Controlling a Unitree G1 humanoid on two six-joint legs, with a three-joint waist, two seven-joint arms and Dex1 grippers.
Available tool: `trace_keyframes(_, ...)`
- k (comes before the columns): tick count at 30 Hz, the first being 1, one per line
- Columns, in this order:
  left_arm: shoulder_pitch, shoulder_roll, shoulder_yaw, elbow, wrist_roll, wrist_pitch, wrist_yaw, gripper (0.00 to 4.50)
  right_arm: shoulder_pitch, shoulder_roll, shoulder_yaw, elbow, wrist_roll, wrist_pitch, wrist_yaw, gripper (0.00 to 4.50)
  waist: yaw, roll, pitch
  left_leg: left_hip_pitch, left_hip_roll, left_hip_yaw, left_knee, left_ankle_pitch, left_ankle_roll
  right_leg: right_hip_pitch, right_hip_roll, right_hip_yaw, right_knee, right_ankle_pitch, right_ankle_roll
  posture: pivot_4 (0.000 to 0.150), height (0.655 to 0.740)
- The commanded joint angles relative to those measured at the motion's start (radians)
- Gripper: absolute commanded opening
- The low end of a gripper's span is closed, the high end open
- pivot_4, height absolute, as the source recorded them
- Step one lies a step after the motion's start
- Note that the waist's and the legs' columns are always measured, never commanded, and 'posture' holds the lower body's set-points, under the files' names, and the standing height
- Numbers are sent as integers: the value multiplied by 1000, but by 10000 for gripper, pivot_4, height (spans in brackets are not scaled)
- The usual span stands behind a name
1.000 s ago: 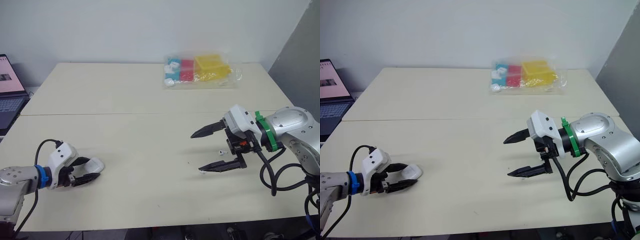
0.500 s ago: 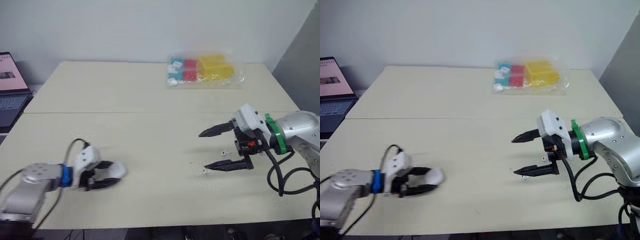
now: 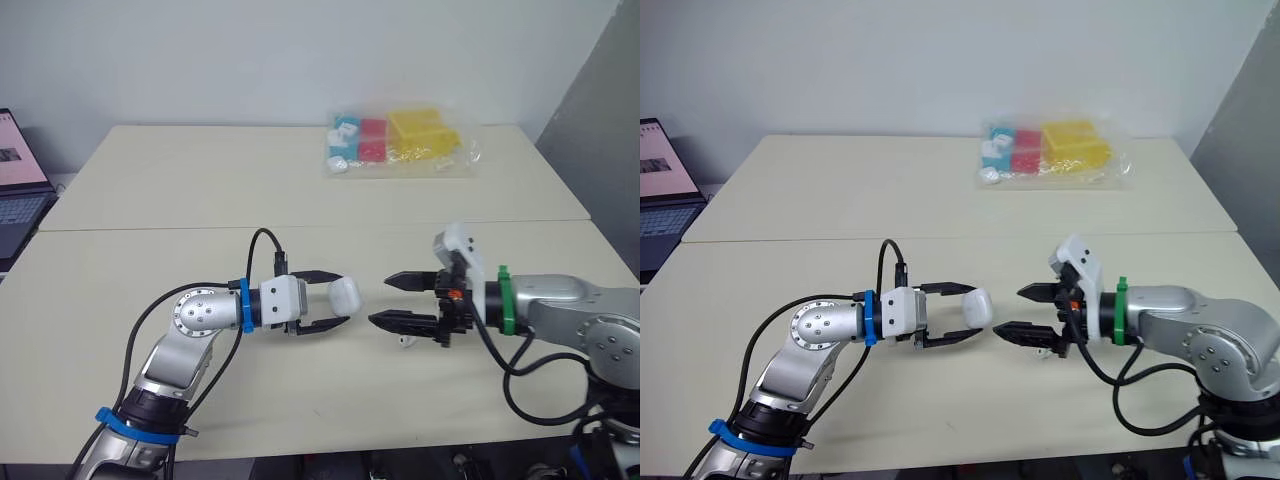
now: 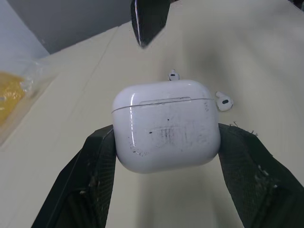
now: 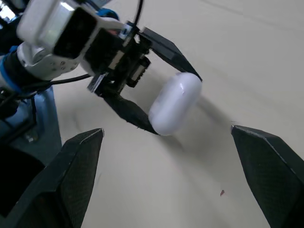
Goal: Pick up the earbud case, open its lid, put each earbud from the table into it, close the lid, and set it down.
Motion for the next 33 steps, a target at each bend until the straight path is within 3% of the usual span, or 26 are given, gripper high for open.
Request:
trace_keyframes(1, -29, -18, -10, 17, 21, -92, 27, 28118, -46, 59, -55, 15, 76, 65, -121, 45000, -4, 0, 0, 0, 0, 0, 0, 0, 0, 0, 0, 0, 0, 0, 0, 1500, 7400)
trace_keyframes(7, -60, -39, -23, 68, 48, -184, 56, 28118, -48, 169, -79, 68, 136, 126, -255, 45000, -6, 0, 0, -1, 0, 0, 0, 0, 0, -1, 3, -1, -1, 0, 0, 1500, 7400)
trace_keyframes(17, -82, -51, -21, 28, 22, -152, 81, 28118, -58, 248, -101, 175, 223, 122, -354, 45000, -8, 0, 0, -1, 1, 0, 0, 0, 0, -1, 4, -1, -1, 0, 1, 1500, 7400)
trace_keyframes(20, -86, -44, -25, 24, 26, -155, 71, 28117, -75, 254, -111, 205, 250, 114, -374, 39062, -8, 0, 0, -1, 1, 0, 0, 0, 0, -1, 5, -1, -1, 0, 1, 1500, 7400)
trace_keyframes(28, -91, -56, -16, 14, 12, -134, 86, 28117, -73, 237, -107, 229, 342, 107, -407, 9002, -9, 0, 0, -1, 1, 0, 0, 0, 0, -1, 5, -1, -2, 0, 1, 1500, 7400)
trace_keyframes(33, -91, -59, -18, 17, 23, -150, 98, 28115, -69, 216, -86, 236, 415, 87, -437, 7526, -9, 0, 0, -1, 1, 0, -1, 0, 0, -1, 5, -1, -2, 0, 1, 1500, 7400)
